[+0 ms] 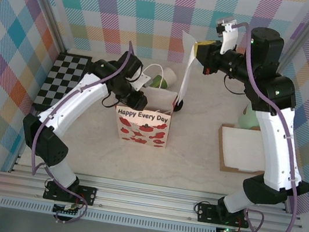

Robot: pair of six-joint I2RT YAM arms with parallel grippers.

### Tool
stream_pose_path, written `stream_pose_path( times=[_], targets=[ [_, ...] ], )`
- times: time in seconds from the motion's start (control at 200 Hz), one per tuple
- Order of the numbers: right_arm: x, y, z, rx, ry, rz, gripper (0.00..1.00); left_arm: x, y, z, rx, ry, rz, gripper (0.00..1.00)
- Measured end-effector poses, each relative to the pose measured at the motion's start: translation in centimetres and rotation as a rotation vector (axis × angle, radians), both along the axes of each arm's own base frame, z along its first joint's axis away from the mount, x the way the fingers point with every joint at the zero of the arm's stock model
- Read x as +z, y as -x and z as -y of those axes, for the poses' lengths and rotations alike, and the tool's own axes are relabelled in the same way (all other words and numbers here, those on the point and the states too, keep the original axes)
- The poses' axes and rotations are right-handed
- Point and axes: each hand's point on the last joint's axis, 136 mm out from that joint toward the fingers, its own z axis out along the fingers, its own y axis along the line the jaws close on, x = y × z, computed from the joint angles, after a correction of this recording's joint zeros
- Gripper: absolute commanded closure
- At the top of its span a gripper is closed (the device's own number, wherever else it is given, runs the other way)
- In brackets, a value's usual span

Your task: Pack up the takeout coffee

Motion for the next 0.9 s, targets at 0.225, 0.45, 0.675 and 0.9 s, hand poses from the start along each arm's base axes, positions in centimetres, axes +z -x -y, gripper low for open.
stream_pose_path(
  times=[0.225, 0.45, 0.675, 0.9],
  targets=[
    [0.0, 0.2, -0.1, 0.007, 0.006, 0.004, 1.0, 0.5, -0.6, 0.7, -0.001, 0.036, 0.025, 1.0],
    [0.9, 1.1, -0.6, 0.05, -0.013, 0.021, 1.0, 1.6, -1.4, 0.8, 0.023, 0.073, 0.105, 1.0],
    [4.0, 4.7, -2.5, 0.248, -0.085, 0.062, 1.0, 4.8, -0.2, 0.1, 0.037, 0.161, 0.24, 0.98],
    [5.2, 8.5, -6.2, 0.516, -0.119, 0.054, 1.0, 9.7, -0.6, -3.3, 0.176, 0.213, 0.444, 0.5]
  ],
)
